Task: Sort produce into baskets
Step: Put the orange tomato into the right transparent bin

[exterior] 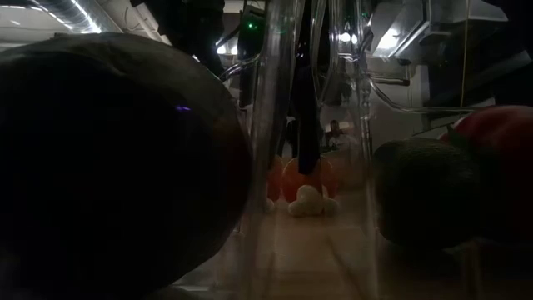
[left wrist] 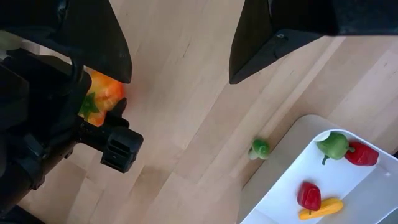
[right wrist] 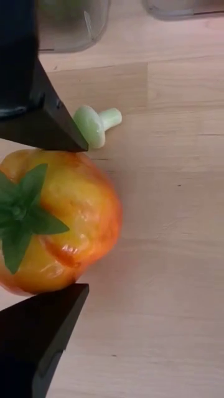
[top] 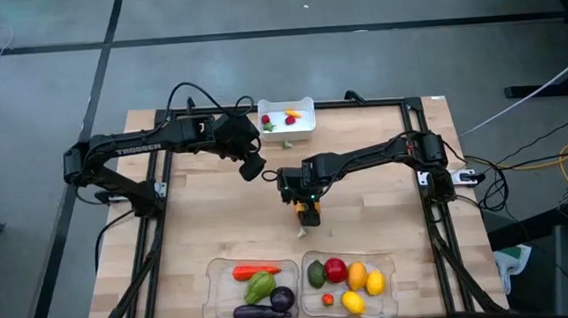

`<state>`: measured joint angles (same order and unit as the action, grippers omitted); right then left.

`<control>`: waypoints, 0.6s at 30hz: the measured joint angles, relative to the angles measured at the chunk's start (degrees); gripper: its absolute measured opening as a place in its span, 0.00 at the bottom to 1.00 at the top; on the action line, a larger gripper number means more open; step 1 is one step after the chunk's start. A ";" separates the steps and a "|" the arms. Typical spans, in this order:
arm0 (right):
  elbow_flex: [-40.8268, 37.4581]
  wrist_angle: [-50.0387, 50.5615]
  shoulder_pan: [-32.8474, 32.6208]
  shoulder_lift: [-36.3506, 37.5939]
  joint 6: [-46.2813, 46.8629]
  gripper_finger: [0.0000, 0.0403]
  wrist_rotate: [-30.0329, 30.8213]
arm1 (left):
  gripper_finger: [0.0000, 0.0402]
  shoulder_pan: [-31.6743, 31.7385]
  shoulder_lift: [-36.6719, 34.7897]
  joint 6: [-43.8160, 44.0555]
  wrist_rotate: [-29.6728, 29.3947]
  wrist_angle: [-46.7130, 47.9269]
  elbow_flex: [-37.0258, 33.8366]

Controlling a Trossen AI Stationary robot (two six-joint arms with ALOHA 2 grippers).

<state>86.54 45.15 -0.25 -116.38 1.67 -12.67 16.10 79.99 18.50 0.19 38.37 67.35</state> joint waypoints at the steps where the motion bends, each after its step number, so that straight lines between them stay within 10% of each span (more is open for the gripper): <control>1: 0.00 -0.01 -0.01 0.02 0.00 0.80 0.01 | 0.66 -0.01 0.00 -0.02 0.00 0.00 0.00; 18: 0.49 2.49 -0.11 0.04 0.00 0.81 -0.07 | 0.66 -0.01 0.00 0.00 0.00 0.00 0.00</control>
<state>87.04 47.63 -0.35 -116.33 1.67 -12.74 16.10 79.99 18.49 0.19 38.37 67.35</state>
